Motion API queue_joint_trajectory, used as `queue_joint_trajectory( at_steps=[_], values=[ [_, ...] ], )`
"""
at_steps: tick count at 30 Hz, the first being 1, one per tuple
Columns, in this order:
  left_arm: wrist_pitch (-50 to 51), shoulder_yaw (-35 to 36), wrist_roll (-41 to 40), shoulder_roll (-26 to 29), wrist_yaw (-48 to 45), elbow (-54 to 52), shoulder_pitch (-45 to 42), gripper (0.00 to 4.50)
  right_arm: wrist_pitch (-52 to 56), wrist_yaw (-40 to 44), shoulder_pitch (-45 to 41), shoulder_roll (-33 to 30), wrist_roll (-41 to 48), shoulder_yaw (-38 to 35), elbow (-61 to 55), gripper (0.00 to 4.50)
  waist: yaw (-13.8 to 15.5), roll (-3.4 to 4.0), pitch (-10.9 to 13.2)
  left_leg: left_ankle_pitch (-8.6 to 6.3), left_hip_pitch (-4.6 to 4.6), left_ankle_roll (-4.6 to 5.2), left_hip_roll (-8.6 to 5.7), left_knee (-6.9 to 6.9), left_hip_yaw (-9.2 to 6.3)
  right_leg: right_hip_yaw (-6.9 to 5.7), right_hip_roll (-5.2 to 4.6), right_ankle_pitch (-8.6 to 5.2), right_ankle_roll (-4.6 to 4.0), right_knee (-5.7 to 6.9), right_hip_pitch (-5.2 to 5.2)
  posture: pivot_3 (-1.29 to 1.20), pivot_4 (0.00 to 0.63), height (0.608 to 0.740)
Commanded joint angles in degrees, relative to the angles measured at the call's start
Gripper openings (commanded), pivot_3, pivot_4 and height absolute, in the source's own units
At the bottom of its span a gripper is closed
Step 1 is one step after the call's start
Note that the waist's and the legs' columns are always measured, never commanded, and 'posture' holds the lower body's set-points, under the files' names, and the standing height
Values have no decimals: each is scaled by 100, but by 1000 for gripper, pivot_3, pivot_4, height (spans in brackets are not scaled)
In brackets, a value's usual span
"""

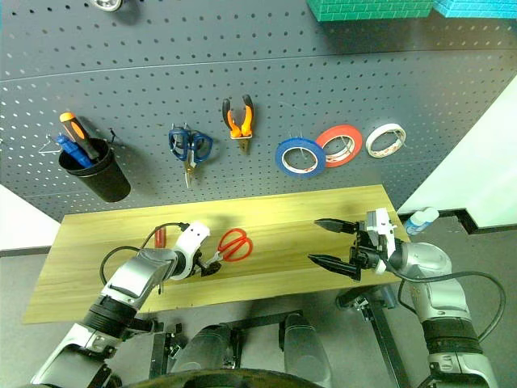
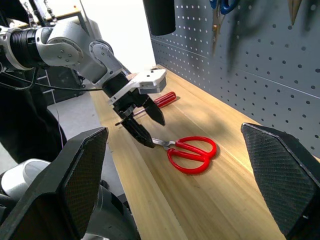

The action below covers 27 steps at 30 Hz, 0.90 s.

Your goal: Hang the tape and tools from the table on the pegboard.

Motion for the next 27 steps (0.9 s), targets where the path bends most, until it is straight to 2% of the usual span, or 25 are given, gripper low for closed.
queue_joint_trajectory(
  at_steps=[1, 20, 23, 27],
  values=[
    [-179, -118, 114, 87, -171, 267, -220, 4471, 15, -37, -32, 4, 65, -30, -248, 4500, 3, 0, 0, 0, 0, 0, 0, 0, 0, 0, 0, 1, 1, 0, 0, -153, 108, 736],
    [-707, -208, 251, -242, -490, 1555, -829, 4471, 225, -233, 29, -45, 78, -54, -591, 4500, 0, 1, 1, 0, -1, 0, 0, 1, 0, 0, -1, 2, 5, 0, 0, -174, 119, 736],
    [-654, -103, 222, -272, -485, 1608, -837, 3909, 246, -241, 15, -66, 77, -73, -592, 4500, -7, 1, 1, 0, 0, 1, 0, 1, 1, 0, -1, 3, 6, 0, 1, -177, 122, 736],
    [-579, -30, 175, -296, -528, 1565, -785, 2560, 248, -255, 15, -89, 76, -102, -597, 4500, -7, 2, 1, 0, 0, 1, 0, 0, 0, 0, -1, 2, 6, 0, 0, -174, 125, 736]
  ],
)
